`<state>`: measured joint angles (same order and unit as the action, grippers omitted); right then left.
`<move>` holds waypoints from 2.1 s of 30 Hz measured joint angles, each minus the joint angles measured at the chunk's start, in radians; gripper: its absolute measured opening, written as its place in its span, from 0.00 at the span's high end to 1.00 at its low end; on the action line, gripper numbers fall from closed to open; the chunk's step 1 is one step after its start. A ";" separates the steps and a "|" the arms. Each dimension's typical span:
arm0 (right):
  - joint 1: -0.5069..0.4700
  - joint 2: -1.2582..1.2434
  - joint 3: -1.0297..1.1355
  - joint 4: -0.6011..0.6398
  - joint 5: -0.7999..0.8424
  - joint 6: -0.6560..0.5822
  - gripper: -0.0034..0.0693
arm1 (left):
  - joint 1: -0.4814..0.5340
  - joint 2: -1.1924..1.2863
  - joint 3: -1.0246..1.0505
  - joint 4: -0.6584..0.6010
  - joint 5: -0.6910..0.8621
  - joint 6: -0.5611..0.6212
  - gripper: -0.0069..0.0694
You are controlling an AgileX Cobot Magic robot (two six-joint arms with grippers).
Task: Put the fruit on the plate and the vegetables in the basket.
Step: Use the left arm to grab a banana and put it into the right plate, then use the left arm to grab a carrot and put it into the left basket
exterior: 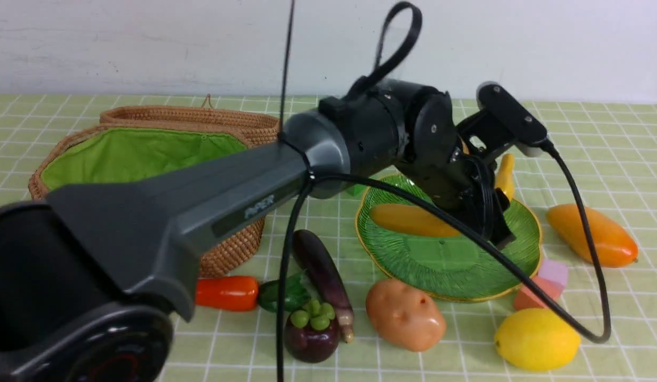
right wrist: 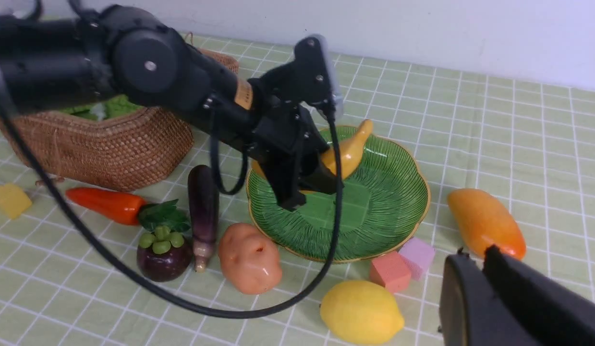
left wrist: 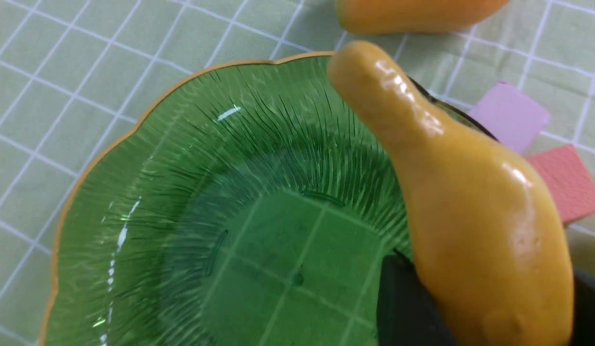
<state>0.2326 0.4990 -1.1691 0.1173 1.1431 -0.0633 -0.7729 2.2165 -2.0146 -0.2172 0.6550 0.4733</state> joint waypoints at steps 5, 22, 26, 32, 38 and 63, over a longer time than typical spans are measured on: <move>0.000 0.000 0.000 0.000 0.013 0.003 0.86 | 0.000 0.067 -0.032 -0.007 -0.009 -0.002 0.33; 0.000 0.000 0.000 0.010 0.025 0.003 0.85 | 0.000 -0.191 -0.041 0.058 0.420 -0.267 0.70; 0.000 0.000 0.000 0.042 0.025 0.001 0.85 | 0.000 -0.349 -0.043 0.069 0.549 -0.316 0.93; 0.000 0.000 0.000 0.112 0.026 -0.051 0.85 | 0.000 -0.535 0.077 0.124 0.582 -0.360 0.93; 0.000 0.000 0.000 0.184 0.028 -0.126 0.85 | 0.000 -0.754 0.446 0.195 0.582 -0.366 0.93; 0.000 0.000 0.000 0.594 0.116 -0.537 0.83 | 0.217 -0.691 1.084 0.146 -0.044 0.344 0.45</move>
<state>0.2326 0.4990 -1.1691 0.7116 1.2594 -0.6007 -0.5559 1.5259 -0.9304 -0.0713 0.6111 0.8172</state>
